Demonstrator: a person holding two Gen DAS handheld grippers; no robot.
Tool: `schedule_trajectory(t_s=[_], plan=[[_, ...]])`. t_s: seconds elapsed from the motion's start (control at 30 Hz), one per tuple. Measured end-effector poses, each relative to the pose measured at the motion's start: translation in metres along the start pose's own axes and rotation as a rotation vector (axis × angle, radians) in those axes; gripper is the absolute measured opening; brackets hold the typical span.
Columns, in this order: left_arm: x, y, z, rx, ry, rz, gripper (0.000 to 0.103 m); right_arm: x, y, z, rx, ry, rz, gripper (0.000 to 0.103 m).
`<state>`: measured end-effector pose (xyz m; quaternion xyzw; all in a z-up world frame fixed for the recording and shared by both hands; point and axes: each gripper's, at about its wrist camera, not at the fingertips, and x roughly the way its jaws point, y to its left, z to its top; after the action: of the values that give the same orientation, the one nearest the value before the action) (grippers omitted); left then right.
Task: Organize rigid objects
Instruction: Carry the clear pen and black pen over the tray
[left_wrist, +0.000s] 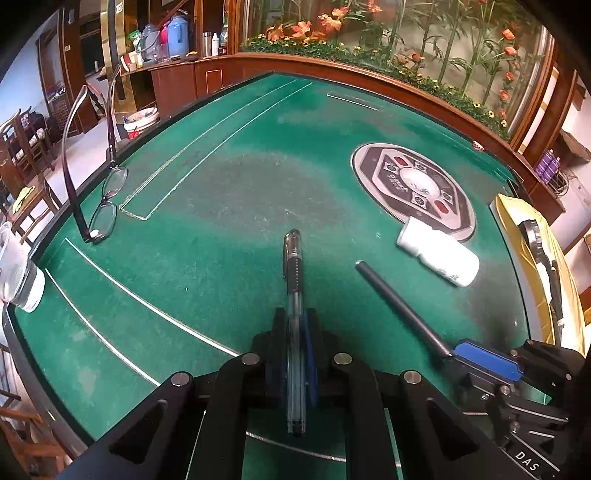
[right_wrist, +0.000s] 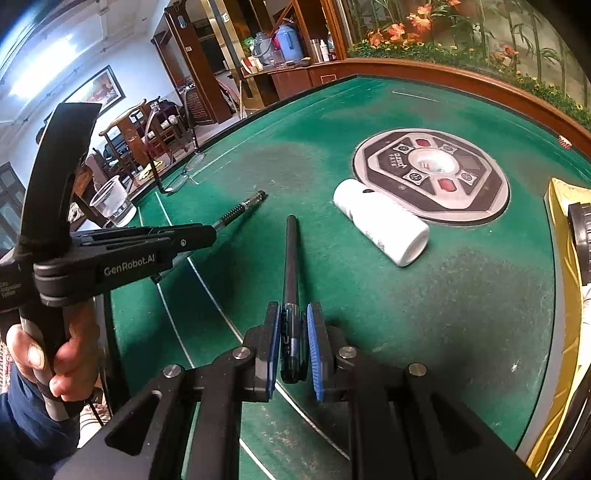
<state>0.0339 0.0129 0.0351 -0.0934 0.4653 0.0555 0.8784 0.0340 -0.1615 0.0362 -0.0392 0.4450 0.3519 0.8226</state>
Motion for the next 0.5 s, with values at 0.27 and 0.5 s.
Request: schedule_trajectory(t_s=[0.27,0.5], plan=[[-0.008,-0.009,-0.017,0.006,0.003,0.004,0.009,-0.003,0.002,-0.002,-0.003,-0.006,0.01,0.014],[-0.008,-0.014,-0.026,0.005,0.016,0.014,0.009,0.003,0.0,-0.004,-0.006,0.022,0.0,0.014]])
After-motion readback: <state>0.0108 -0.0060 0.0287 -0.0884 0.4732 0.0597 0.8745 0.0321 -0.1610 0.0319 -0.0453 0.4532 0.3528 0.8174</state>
